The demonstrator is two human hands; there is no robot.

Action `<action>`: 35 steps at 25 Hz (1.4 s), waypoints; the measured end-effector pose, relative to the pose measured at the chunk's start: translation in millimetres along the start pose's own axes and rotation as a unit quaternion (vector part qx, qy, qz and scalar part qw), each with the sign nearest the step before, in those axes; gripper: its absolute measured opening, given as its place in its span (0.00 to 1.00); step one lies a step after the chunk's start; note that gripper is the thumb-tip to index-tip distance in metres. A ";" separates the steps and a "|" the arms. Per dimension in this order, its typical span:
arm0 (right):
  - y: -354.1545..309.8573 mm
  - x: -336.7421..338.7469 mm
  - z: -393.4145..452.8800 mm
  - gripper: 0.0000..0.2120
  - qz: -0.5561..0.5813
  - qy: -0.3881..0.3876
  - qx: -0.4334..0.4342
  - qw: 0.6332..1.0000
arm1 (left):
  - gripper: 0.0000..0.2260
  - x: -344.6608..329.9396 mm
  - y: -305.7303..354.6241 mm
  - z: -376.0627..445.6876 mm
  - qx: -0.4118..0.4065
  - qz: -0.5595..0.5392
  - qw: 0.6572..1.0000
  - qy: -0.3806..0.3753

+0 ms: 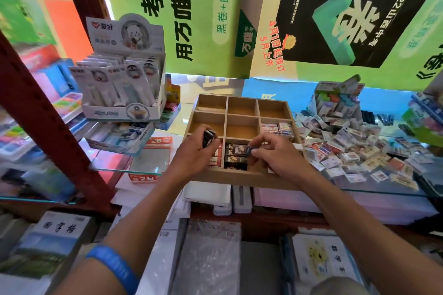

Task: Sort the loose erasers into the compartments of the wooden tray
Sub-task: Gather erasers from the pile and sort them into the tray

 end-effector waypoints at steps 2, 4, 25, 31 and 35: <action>-0.4 2.3 2.2 0.05 -0.006 -0.003 0.001 1.000 | 0.07 -0.2 -1.4 -1.1 0.001 -0.010 1.000 -0.001; -1.1 1.8 2.0 0.05 -0.046 -0.024 0.008 0.999 | 0.06 0.0 -1.1 -1.6 -0.003 -0.020 1.000 0.000; -20.9 -18.7 -0.4 0.09 0.076 -0.042 0.083 0.993 | 0.08 -33.6 39.2 -15.4 -0.086 -0.126 0.981 -0.120; 12.7 8.4 10.3 0.05 0.288 -0.013 -0.040 0.957 | 0.08 -7.0 20.6 -3.7 0.016 -0.172 0.985 -0.001; 12.3 -3.0 8.8 0.05 0.335 -0.046 -0.068 0.939 | 0.08 -20.4 26.2 -7.7 0.058 -0.230 0.971 -0.011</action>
Point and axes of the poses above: each hand's wrist, its own z-axis towards the middle knuckle, its own x-axis out of the back of the hand, y = z × x, the point moved 10 cm from there along z, towards the middle knuckle, and after that the axes turned 11 degrees about -x, right-handed, at the moved point
